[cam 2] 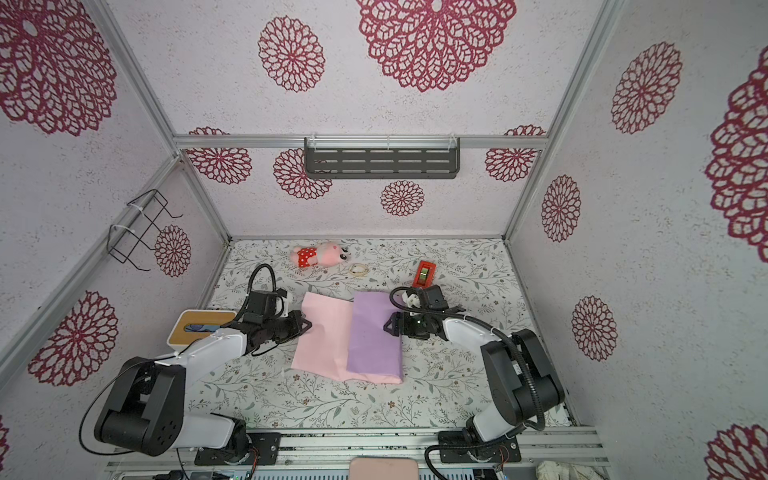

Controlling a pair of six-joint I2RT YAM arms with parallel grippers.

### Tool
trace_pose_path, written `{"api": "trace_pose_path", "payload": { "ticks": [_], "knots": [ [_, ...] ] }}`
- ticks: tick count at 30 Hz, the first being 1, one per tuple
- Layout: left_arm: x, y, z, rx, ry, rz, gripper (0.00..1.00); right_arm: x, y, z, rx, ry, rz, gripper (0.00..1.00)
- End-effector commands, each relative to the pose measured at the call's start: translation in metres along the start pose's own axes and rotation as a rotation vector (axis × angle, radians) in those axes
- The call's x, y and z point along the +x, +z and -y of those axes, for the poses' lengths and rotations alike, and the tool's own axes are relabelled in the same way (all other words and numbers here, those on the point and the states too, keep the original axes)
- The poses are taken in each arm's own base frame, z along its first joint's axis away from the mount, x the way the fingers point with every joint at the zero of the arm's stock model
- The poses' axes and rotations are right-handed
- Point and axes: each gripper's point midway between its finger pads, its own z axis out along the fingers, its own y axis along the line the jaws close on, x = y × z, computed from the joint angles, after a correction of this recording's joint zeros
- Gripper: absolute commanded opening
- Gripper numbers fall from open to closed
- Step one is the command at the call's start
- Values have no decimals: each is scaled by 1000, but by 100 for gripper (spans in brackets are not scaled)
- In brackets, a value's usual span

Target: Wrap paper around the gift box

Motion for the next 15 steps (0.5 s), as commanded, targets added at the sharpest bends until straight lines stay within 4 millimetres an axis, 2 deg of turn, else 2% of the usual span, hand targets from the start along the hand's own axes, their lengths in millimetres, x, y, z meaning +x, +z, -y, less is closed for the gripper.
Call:
{"api": "trace_pose_path", "payload": {
  "ticks": [1, 6, 15],
  "knots": [
    [0, -15, 16, -73, 39, 7, 0, 35, 11, 42, 187, 56, -100, 81],
    [10, -17, 45, -136, 86, -22, 0, 35, 12, 41, 181, 51, -102, 81],
    [36, 4, 92, -242, 222, -87, 0, 34, 13, 39, 171, 50, -101, 81]
  ]
}}
